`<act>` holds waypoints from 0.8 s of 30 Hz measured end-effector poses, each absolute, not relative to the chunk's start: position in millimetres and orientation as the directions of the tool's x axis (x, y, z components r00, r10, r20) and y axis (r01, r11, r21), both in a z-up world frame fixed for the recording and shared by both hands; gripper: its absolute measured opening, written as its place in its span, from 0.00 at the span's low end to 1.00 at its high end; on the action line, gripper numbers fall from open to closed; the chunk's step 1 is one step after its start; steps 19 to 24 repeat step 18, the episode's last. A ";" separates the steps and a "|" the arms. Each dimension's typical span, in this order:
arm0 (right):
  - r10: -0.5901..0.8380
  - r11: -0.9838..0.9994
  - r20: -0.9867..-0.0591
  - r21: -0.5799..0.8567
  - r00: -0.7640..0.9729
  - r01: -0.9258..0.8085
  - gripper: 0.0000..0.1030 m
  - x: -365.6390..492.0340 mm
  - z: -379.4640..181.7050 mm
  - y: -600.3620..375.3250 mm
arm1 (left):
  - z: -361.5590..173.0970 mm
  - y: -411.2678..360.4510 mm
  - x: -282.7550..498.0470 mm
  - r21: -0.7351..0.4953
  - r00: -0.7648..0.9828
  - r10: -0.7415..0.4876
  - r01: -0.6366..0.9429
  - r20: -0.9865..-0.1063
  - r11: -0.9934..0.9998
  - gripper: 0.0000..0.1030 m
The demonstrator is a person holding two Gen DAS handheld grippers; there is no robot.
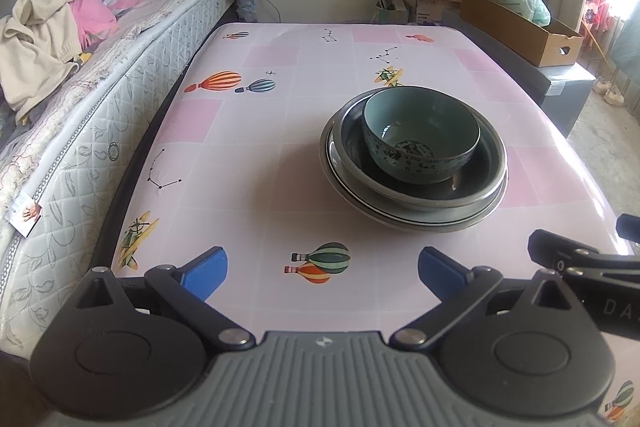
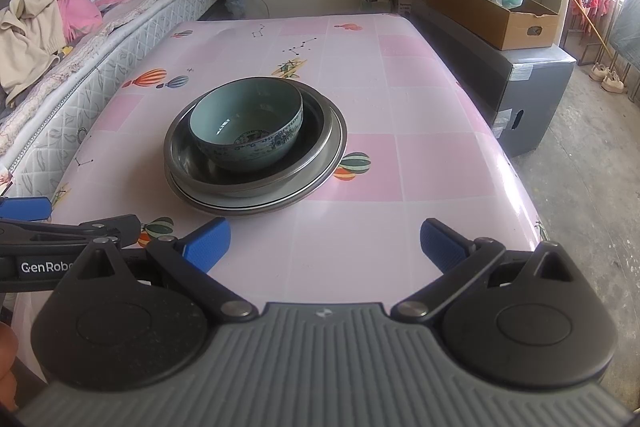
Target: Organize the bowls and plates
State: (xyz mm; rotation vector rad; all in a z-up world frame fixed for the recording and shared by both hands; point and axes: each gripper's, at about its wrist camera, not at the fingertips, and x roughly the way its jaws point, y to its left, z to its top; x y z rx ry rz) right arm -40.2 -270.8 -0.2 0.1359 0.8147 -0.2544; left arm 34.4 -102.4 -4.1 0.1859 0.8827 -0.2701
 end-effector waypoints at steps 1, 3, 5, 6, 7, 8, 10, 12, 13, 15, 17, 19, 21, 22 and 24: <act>-0.171 0.961 -0.734 0.023 0.657 0.276 0.99 -40.0 -0.2 -270.8 | -4.0 -102.4 34.4 0.049 0.605 -0.156 0.308 -0.781 0.950 0.99; -0.172 0.961 -0.734 0.022 0.657 0.276 0.99 -40.3 0.0 -270.5 | -4.1 -102.1 34.6 0.050 0.605 -0.155 0.308 -0.781 0.950 0.99; -0.172 0.961 -0.734 0.023 0.657 0.277 0.99 -40.1 -0.2 -270.7 | -4.2 -102.3 34.5 0.049 0.604 -0.155 0.308 -0.782 0.950 0.99; -0.172 0.961 -0.734 0.023 0.657 0.277 0.99 -40.0 -0.1 -270.6 | -4.1 -102.5 34.5 0.049 0.604 -0.155 0.308 -0.781 0.950 0.99; -0.172 0.961 -0.735 0.023 0.656 0.276 0.99 -40.1 -0.1 -270.6 | -4.1 -102.6 34.5 0.049 0.604 -0.155 0.308 -0.781 0.950 0.99; -0.172 0.961 -0.735 0.022 0.656 0.277 0.99 -40.1 -0.1 -270.6 | -4.2 -102.2 34.7 0.050 0.604 -0.155 0.308 -0.782 0.950 0.99; -0.172 0.961 -0.734 0.022 0.657 0.276 0.99 -40.2 0.1 -270.4 | -4.1 -101.8 34.0 0.050 0.604 -0.154 0.307 -0.782 0.950 0.99; -0.172 0.961 -0.735 0.022 0.656 0.277 0.99 -40.5 -0.5 -270.2 | -4.1 -101.9 34.1 0.050 0.603 -0.154 0.308 -0.782 0.950 0.99; -0.172 0.961 -0.735 0.022 0.656 0.276 0.99 -40.5 -0.4 -270.2 | -4.1 -101.9 34.0 0.050 0.604 -0.154 0.308 -0.782 0.950 0.99; -0.172 0.961 -0.735 0.023 0.656 0.276 0.99 -40.4 -0.5 -270.2 | -4.3 -101.4 33.9 0.051 0.605 -0.153 0.307 -0.782 0.950 0.99; -0.172 0.961 -0.735 0.022 0.656 0.276 0.99 -40.4 -0.4 -270.2 | -4.5 -100.7 33.9 0.051 0.604 -0.153 0.307 -0.782 0.950 0.99; -0.172 0.961 -0.735 0.022 0.655 0.277 0.99 -40.5 -0.3 -270.2 | -4.9 -100.4 34.0 0.051 0.603 -0.152 0.306 -0.783 0.951 0.99; -0.172 0.961 -0.735 0.022 0.655 0.277 0.99 -40.5 -0.3 -270.2 | -4.9 -100.4 34.0 0.051 0.603 -0.152 0.306 -0.783 0.951 0.99; -0.172 0.961 -0.735 0.022 0.655 0.277 0.99 -40.5 -0.3 -270.2 | -4.9 -100.4 34.0 0.051 0.603 -0.152 0.306 -0.783 0.951 0.99; -0.172 0.961 -0.735 0.022 0.655 0.277 0.99 -40.5 -0.3 -270.2 | -4.9 -100.4 34.0 0.051 0.603 -0.152 0.306 -0.783 0.951 0.99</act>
